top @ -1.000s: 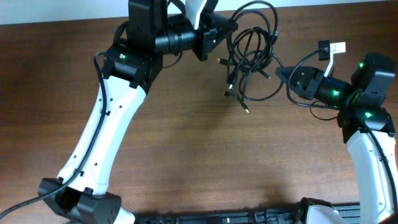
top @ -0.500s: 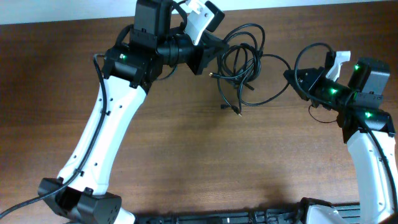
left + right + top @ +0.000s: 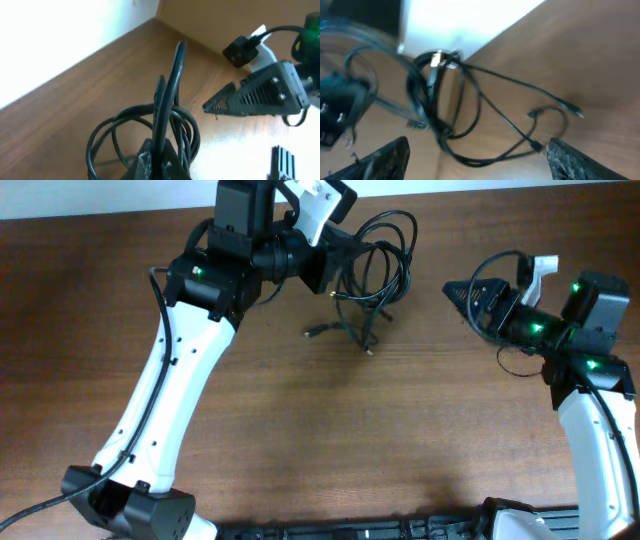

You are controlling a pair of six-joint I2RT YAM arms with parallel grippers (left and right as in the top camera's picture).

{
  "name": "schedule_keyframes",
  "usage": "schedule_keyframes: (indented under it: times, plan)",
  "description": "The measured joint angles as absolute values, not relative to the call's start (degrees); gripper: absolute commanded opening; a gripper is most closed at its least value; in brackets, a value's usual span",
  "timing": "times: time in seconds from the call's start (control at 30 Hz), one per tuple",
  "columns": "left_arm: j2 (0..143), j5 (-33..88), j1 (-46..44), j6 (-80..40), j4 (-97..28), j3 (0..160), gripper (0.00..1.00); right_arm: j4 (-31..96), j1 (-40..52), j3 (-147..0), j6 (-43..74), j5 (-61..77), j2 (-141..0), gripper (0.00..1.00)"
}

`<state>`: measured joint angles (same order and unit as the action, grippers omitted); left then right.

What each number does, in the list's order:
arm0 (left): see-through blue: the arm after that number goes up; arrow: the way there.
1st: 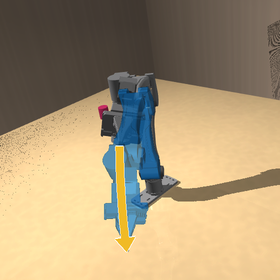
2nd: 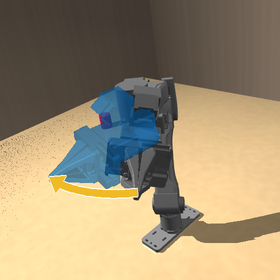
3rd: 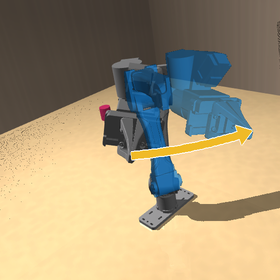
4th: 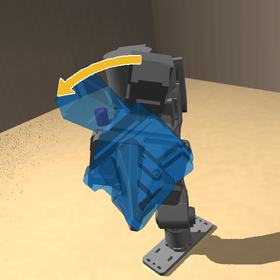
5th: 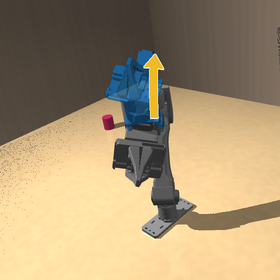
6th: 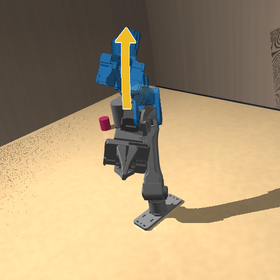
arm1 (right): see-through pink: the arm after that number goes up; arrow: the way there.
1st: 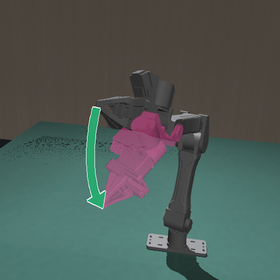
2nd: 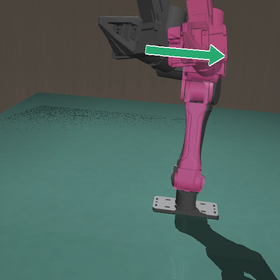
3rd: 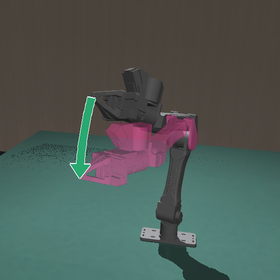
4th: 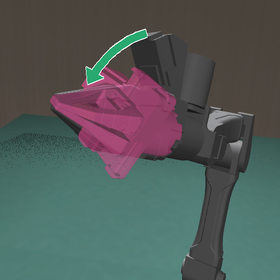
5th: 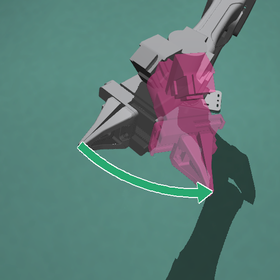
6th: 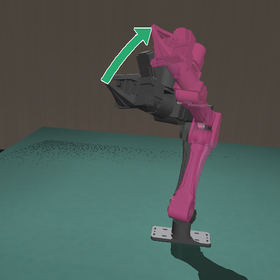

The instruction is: Untangle cables

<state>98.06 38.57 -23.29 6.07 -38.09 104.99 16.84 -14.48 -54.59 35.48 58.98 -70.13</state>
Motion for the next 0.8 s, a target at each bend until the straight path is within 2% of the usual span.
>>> schedule_keyframes:
  times: [0.1,0.17,0.23,0.27,0.33,0.37,0.53,0.57,0.6,0.63,0.67,0.8]
  plan:
    - [98.1,41.1,-24.0,4.4,-34.8,105.0,0.0,10.0,-14.4,-54.6,29.6,68.5,-70.1,0.82]
    - [98.1,41.7,-25.4,3.6,-34.1,105.0,0.0,7.1,-13.5,-54.6,28.2,71.6,-70.1,0.74]
    - [98.1,42.0,-28.0,3.1,-32.9,105.0,0.0,5.2,-11.4,-54.6,27.0,73.7,-70.1,0.42]
    - [98.1,42.1,-29.4,2.9,-32.6,105.0,0.0,4.4,-10.5,-54.6,26.8,74.2,-70.1,0.35]
    - [98.1,42.1,-30.2,2.7,-32.0,105.0,0.0,4.3,-9.6,-54.6,26.4,74.7,-70.1,0.11]
    - [98.1,42.1,-30.1,2.5,-31.9,105.0,0.0,4.3,-9.6,-54.5,26.7,74.8,-70.1,0.04]
    - [98.1,38.8,-30.0,0.8,-32.1,105.0,0.0,4.4,-9.6,-54.5,26.5,74.9,-70.1,0.04]
    - [98.1,37.2,-30.0,0.3,-32.3,105.0,0.13,4.4,-9.6,-54.5,26.5,74.9,-70.1,0.04]
    - [98.1,35.8,-30.1,-0.1,-32.8,105.0,0.62,4.4,-9.6,-54.5,26.5,74.9,-70.1,0.04]
    - [98.1,34.3,-30.1,0.0,-33.3,105.0,0.94,4.4,-9.6,-54.5,26.5,74.9,-70.1,0.04]
    - [98.1,32.6,-30.1,-0.3,-33.8,105.0,0.99,4.3,-9.6,-54.5,26.4,75.0,-70.1,0.04]
    - [98.0,28.8,-29.3,-0.5,-36.4,105.0,0.99,4.4,-9.6,-54.5,20.5,77.0,-70.1,0.04]
